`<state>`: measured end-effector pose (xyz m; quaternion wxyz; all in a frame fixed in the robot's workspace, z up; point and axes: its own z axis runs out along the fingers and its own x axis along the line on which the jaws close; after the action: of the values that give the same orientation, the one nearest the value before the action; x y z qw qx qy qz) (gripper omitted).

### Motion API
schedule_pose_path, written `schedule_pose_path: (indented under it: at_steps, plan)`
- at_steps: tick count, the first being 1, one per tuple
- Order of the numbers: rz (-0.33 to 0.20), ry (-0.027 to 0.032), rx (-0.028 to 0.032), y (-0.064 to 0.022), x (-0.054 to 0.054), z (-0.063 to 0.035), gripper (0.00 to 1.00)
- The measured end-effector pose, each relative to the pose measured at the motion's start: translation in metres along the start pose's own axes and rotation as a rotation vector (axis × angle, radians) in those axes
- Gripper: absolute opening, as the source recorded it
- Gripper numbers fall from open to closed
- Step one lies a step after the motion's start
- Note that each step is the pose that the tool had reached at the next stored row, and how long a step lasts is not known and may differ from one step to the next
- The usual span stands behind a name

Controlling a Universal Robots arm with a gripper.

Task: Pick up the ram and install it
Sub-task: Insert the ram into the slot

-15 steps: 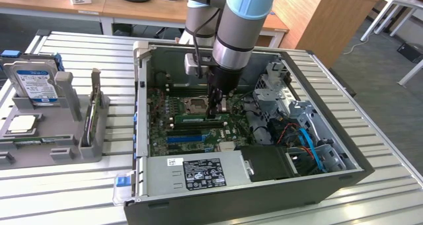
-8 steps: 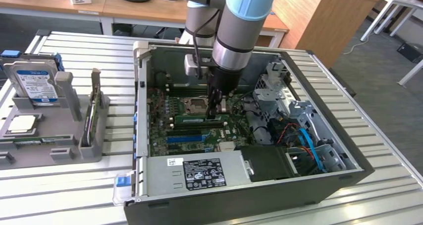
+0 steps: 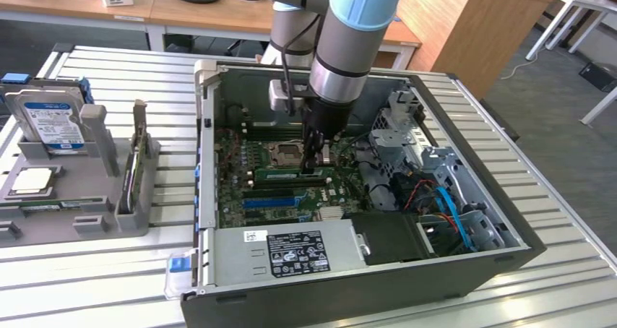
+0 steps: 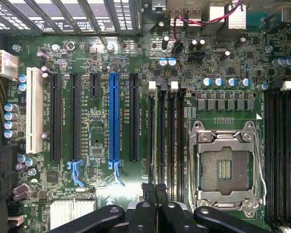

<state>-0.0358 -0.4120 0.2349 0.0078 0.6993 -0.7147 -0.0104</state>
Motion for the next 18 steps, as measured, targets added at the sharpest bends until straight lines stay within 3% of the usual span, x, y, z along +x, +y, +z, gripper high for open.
schedule_pose_path:
  at_steps: [18]
  plan:
    - [-0.010, 0.0003, 0.0000, 0.0000, 0.0015, 0.0001, 0.12]
